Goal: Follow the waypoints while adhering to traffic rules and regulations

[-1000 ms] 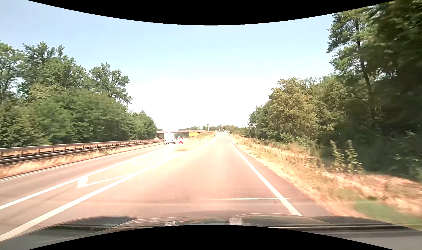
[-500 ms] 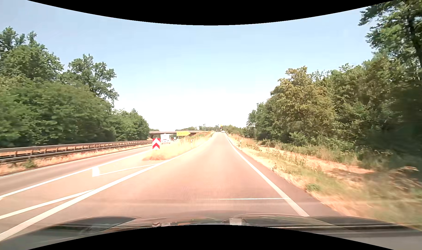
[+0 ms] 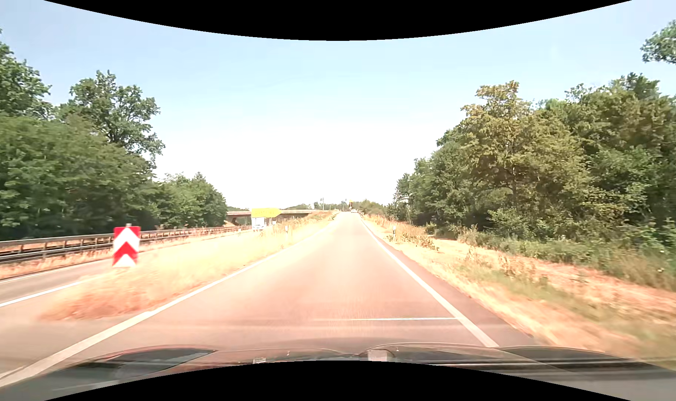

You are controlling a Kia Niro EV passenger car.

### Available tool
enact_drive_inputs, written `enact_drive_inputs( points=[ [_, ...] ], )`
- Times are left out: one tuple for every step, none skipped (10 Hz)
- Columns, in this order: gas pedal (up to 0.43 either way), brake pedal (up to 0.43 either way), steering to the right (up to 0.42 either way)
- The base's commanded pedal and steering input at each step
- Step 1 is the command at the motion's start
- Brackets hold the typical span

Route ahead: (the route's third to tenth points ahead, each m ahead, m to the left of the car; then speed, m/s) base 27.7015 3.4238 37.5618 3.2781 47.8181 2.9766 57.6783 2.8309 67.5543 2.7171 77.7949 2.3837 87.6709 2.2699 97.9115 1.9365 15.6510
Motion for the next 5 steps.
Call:
enact_drive_inputs(
  points=[
    [0.0,0.0,0.006],
    [0.0,0.0,0.005],
    [0.0,0.0,0.005],
    [0.067,0.0,0.004],
    [0.098,0.0,0.004]
  ],
)
